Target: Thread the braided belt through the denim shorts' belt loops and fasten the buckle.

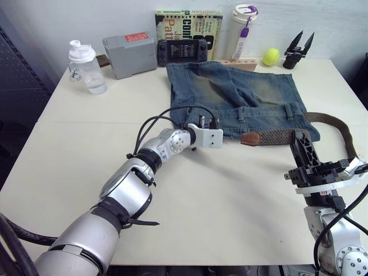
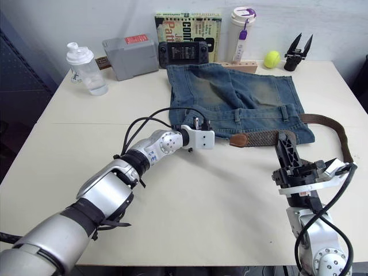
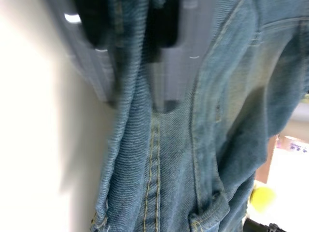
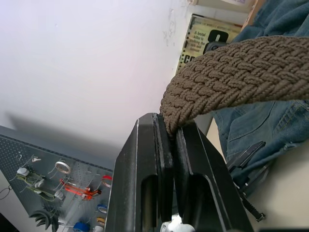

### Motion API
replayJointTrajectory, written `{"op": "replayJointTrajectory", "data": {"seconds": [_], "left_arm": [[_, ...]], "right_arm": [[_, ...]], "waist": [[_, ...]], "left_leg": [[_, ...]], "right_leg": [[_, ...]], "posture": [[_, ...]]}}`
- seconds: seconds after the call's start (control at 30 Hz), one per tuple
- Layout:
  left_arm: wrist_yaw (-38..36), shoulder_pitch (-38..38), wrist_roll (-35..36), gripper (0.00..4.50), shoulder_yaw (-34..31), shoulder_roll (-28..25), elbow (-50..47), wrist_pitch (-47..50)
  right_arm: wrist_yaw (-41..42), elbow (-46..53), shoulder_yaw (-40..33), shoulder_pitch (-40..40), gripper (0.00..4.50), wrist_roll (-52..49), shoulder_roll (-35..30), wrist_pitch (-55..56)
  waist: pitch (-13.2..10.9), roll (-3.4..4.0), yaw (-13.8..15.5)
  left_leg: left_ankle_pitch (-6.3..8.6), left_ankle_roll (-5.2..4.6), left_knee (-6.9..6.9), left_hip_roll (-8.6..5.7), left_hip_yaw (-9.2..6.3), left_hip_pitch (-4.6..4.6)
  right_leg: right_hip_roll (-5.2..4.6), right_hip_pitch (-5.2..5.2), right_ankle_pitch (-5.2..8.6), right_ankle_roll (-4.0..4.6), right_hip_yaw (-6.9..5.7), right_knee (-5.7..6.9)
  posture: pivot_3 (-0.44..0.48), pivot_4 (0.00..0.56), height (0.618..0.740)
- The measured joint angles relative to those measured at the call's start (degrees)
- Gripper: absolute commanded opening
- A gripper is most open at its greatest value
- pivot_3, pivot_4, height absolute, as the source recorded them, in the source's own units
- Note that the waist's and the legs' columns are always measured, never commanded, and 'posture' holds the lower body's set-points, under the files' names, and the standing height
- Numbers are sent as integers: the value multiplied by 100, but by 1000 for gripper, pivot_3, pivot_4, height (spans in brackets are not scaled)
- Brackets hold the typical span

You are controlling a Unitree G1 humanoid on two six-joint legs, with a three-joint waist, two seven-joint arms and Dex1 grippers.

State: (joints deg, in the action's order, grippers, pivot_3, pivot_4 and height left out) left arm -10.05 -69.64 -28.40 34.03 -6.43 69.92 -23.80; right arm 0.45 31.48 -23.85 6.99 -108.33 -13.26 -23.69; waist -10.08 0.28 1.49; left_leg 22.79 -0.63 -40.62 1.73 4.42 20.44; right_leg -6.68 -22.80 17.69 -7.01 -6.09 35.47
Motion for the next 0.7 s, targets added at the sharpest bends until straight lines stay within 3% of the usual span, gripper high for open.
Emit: {"op": "replayJointTrajectory", "data": {"seconds": [0.17, 0.33, 0.43, 0.57, 0.6, 0.7], "left_arm": [[-252, 125, 35, 201, -186, -178, -190, -104], [-1130, 1214, 725, 201, -899, -1265, -1669, -313], [-1887, 2664, 1297, 201, -1513, -2350, -3685, 42], [-2625, 5302, 2212, 201, -2514, -3639, -6635, 679], [-2668, 5440, 2275, 201, -2538, -3671, -6809, 724], [-2848, 7127, 2810, 201, -3108, -3899, -8305, 745]], "right_arm": [[0, 3, 64, -24, 0, 64, 42, 34], [-1, 116, 86, -34, 0, 194, 86, 174], [-62, 201, 105, -102, 0, 257, 63, 250], [-285, 256, -209, -192, 0, 224, -336, 360], [-301, 261, -257, -181, 0, 215, -374, 363], [-485, 214, -260, -328, 0, 132, -772, 225]], "waist": [[0, 0, -35], [2, 3, -184], [2, 5, -323], [-3, 16, -416], [-5, 19, -403], [-7, 24, -283]], "left_leg": [[0, 0, 3, 5, 7, -2], [-2, 4, 34, 17, 20, -3], [-3, 6, 48, 15, 21, -6], [0, 2, 57, 3, -24, -19], [0, 1, 56, -1, -24, -20], [8, -17, 32, -14, -33, -21]], "right_leg": [[1, -6, 1, 1, 1, 4], [-6, -75, 3, 7, 8, 40], [-11, -86, 4, 10, 1, 43], [-59, -85, 4, 12, -10, 46], [-71, -81, 4, 11, -11, 46], [-101, -57, -3, 1, 3, 39]], "posture": [[0, 150, 731], [0, 150, 731], [0, 150, 731], [0, 150, 731], [0, 150, 731], [0, 150, 731]]}}
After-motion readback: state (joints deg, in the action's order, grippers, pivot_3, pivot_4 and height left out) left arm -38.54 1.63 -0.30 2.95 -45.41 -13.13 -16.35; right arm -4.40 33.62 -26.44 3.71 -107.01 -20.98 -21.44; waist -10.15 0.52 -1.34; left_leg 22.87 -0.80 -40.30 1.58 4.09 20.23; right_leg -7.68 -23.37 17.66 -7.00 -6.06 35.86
